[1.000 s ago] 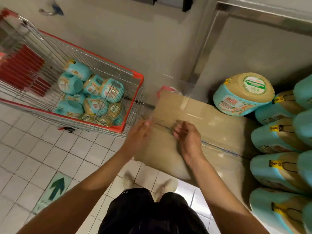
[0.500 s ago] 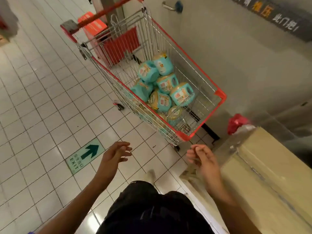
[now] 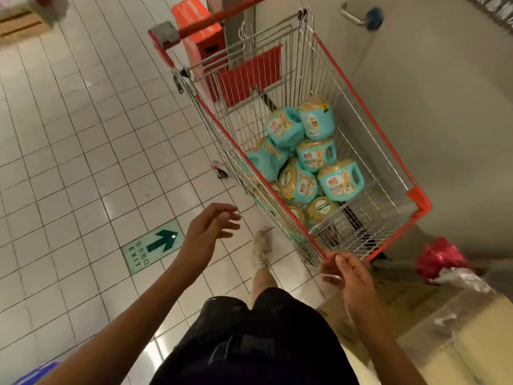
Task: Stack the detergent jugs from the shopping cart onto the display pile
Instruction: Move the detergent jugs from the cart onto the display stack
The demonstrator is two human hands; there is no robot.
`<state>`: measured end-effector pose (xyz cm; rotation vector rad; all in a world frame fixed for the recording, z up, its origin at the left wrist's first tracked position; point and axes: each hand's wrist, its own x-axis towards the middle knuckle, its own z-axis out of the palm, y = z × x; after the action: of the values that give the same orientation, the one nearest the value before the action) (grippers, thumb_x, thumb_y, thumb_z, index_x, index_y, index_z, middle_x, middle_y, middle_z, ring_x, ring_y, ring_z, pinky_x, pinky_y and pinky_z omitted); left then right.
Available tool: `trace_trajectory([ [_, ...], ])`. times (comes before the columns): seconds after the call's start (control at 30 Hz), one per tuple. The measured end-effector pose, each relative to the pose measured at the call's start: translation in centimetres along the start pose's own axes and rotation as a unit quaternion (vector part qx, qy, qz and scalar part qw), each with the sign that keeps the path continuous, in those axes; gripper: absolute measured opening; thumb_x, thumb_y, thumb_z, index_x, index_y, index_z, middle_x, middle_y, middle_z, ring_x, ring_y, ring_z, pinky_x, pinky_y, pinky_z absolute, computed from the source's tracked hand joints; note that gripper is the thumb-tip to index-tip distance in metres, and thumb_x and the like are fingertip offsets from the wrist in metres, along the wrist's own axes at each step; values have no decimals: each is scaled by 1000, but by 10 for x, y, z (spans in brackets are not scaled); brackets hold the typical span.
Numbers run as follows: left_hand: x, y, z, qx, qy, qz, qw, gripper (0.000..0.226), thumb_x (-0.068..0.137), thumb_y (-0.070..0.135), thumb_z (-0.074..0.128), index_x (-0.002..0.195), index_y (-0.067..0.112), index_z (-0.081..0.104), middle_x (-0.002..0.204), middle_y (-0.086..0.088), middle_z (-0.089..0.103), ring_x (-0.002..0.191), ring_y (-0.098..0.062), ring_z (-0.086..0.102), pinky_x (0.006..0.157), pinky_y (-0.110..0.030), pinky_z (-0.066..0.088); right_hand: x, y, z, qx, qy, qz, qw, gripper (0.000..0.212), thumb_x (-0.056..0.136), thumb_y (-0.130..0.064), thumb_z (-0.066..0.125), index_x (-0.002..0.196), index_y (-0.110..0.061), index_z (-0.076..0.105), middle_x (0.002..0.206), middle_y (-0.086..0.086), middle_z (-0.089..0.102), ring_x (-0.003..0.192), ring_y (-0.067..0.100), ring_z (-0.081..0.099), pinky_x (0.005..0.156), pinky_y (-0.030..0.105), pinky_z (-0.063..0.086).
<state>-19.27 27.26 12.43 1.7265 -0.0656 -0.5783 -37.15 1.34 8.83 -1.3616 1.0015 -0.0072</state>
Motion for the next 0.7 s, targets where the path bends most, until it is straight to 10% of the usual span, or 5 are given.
trace_trajectory([
  [0.27,107,25,-10,30,-9,-56,998,25,109,25,47,120,14,67,114,-7,74,105,-25,72,96,-52,59,121,-81,62,10,-27,3,1000,26,111,-12,47,114,9,63,100,28,71,93,37,69,85,48,57],
  [0.7,299,47,-29,62,-62,-116,989,22,105,28,52,114,26,71,107,0,78,96,-19,76,77,-28,61,309,-197,136,-10,-47,35,998,21,111,-19,49,103,-14,69,86,3,74,73,11,72,64,22,59],
])
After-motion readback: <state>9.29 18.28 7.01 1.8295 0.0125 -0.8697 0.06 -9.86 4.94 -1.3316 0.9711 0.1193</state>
